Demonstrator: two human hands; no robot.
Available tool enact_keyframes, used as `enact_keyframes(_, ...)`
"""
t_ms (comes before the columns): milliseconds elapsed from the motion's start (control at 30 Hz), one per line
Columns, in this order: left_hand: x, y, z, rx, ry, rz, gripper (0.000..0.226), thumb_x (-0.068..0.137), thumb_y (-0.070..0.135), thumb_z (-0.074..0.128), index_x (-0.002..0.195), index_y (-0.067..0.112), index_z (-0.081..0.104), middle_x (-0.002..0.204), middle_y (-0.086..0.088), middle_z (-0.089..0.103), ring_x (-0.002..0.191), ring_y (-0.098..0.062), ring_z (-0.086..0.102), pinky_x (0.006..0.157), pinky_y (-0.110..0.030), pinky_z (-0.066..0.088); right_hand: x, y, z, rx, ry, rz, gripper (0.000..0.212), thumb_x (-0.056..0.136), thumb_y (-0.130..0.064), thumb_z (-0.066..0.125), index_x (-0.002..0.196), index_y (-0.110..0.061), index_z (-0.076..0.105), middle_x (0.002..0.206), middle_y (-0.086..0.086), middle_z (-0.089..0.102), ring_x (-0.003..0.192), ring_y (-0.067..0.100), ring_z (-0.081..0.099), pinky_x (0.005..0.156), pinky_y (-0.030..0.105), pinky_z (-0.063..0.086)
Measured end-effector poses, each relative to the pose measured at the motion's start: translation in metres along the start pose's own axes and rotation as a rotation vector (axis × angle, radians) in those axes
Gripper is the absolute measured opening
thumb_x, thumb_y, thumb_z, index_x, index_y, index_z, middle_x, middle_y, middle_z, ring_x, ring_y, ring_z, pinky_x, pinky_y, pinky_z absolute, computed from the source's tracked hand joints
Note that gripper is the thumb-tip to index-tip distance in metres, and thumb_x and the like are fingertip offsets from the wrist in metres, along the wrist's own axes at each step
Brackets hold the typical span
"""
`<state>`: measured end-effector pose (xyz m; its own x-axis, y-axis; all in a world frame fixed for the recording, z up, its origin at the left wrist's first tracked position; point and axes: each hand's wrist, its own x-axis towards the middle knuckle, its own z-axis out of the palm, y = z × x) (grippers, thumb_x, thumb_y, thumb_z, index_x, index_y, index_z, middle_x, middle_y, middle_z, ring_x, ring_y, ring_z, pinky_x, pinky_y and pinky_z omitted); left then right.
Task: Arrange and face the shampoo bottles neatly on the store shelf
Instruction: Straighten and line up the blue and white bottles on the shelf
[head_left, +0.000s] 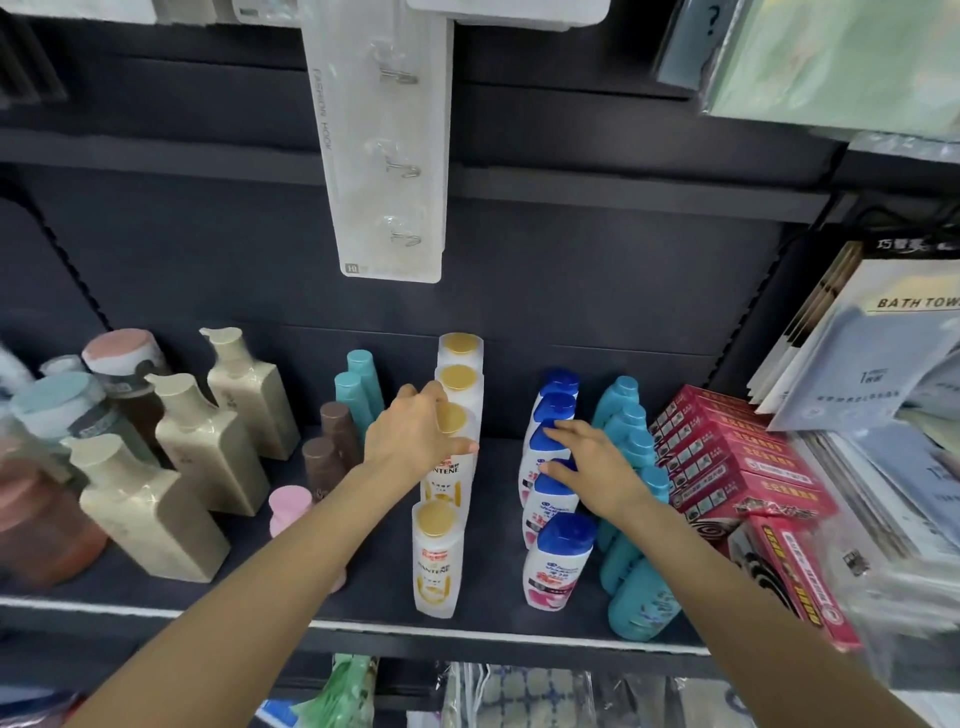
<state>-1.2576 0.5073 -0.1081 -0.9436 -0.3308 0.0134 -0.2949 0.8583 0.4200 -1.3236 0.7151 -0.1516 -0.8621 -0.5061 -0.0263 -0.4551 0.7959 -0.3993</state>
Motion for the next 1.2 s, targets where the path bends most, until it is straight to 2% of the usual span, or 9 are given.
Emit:
enact_keyframes(167,-0.004,0.0,0.002,-0.02,-0.018,-0.012,0.064,0.074,0.048,0.073,0.124,0.02,0.044,0.111,-0.005,0.048,0.097,-0.026,0.057,0.07,-0.034,0.044,0.001,0.0,0.0,0.004,0.006,-0.005,0.055,0.095,-0.03,0.052,0.145,-0.015,0.035,0.151,-0.003,0.029,0.139,0.017,0.025,0.112,0.029,0.026)
enact_keyframes(300,-0.012,-0.003,0.001,-0.129,-0.034,-0.035,0.066,0.078,0.043,0.071,0.13,0.021,0.037,0.118,-0.006,0.047,0.106,-0.027,0.055,0.082,-0.039,0.046,-0.003,-0.001,0.0,0.022,0.023,-0.029,0.052,0.096,-0.028,0.053,0.143,-0.014,0.038,0.15,-0.004,0.031,0.138,0.016,0.027,0.11,0.029,0.027)
enact_keyframes(500,-0.035,-0.02,-0.002,-0.269,0.22,0.085,0.023,0.088,0.019,0.06,0.107,0.014,0.048,0.103,-0.007,0.059,0.09,-0.021,0.06,0.08,-0.043,0.053,-0.027,-0.015,0.001,0.083,0.172,-0.04,0.036,0.095,-0.024,0.055,0.128,-0.009,0.056,0.129,0.006,0.05,0.117,0.02,0.05,0.097,0.026,0.039)
enact_keyframes(600,-0.048,-0.028,-0.003,-0.296,0.168,0.22,0.011,0.089,0.02,0.059,0.1,0.016,0.057,0.099,-0.004,0.063,0.085,-0.014,0.061,0.081,-0.038,0.053,-0.047,-0.022,0.004,0.074,0.172,-0.019,0.034,0.094,-0.026,0.057,0.123,-0.009,0.06,0.121,0.008,0.053,0.111,0.022,0.053,0.092,0.027,0.042)
enact_keyframes(700,-0.066,-0.036,0.005,-0.252,-0.004,0.267,0.027,0.085,0.032,0.064,0.109,0.02,0.061,0.107,0.0,0.058,0.097,-0.017,0.059,0.089,-0.041,0.049,-0.069,-0.026,0.009,0.05,0.139,0.017,0.039,0.093,-0.027,0.058,0.128,-0.01,0.056,0.126,0.008,0.051,0.116,0.022,0.048,0.093,0.026,0.038)
enact_keyframes(767,-0.076,-0.04,0.012,-0.171,-0.146,0.267,0.049,0.082,0.04,0.067,0.125,0.022,0.055,0.12,-0.001,0.053,0.112,-0.019,0.051,0.098,-0.04,0.043,-0.081,-0.027,0.012,0.036,0.116,0.047,0.042,0.092,-0.027,0.059,0.131,-0.011,0.054,0.131,0.009,0.049,0.121,0.023,0.044,0.097,0.026,0.035)
enact_keyframes(867,-0.085,-0.044,0.018,-0.106,-0.25,0.279,0.064,0.079,0.038,0.071,0.135,0.022,0.045,0.123,-0.004,0.048,0.115,-0.021,0.047,0.1,-0.033,0.039,-0.094,-0.029,0.014,0.022,0.069,0.079,0.043,0.091,-0.023,0.06,0.132,-0.012,0.053,0.131,0.01,0.05,0.122,0.024,0.045,0.099,0.027,0.034)
enact_keyframes(1033,-0.087,-0.042,0.018,-0.142,-0.168,0.255,0.046,0.082,0.017,0.069,0.124,0.02,0.052,0.104,-0.002,0.046,0.101,-0.026,0.052,0.086,-0.028,0.039,-0.096,-0.031,0.013,0.037,0.096,0.103,0.038,0.092,-0.014,0.058,0.13,-0.014,0.055,0.127,0.009,0.054,0.117,0.023,0.05,0.094,0.025,0.037)
enact_keyframes(1200,-0.093,-0.039,0.013,-0.191,-0.087,0.252,0.038,0.084,0.015,0.066,0.12,0.018,0.053,0.102,-0.006,0.049,0.096,-0.03,0.054,0.083,-0.033,0.044,-0.096,-0.034,0.012,0.027,0.094,0.109,0.036,0.092,-0.014,0.058,0.128,-0.014,0.056,0.125,0.01,0.054,0.115,0.024,0.051,0.094,0.029,0.04)
